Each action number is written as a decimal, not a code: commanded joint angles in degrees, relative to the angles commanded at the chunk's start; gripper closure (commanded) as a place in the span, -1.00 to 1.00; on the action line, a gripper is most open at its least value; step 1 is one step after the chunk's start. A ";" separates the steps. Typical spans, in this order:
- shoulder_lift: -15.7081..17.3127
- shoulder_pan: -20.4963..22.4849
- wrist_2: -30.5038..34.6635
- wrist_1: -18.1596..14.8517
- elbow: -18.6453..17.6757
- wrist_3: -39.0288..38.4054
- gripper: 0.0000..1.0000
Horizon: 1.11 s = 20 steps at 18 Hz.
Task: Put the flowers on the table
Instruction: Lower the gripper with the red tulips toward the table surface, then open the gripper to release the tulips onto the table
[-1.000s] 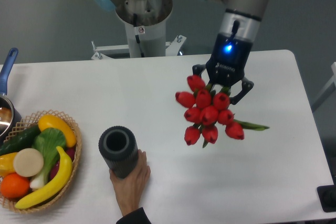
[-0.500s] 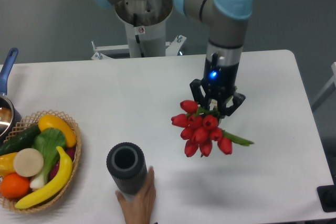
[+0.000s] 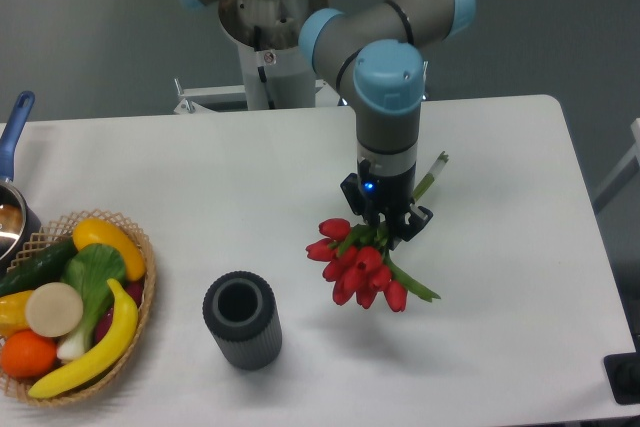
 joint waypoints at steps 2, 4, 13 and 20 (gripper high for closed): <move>-0.96 -0.44 0.00 0.09 -0.09 0.00 0.20; -2.11 -0.44 0.00 0.09 -0.09 0.00 0.20; -4.31 -0.44 -0.09 0.00 -0.09 0.00 0.18; -5.01 -0.44 -0.44 0.70 0.43 0.35 -0.81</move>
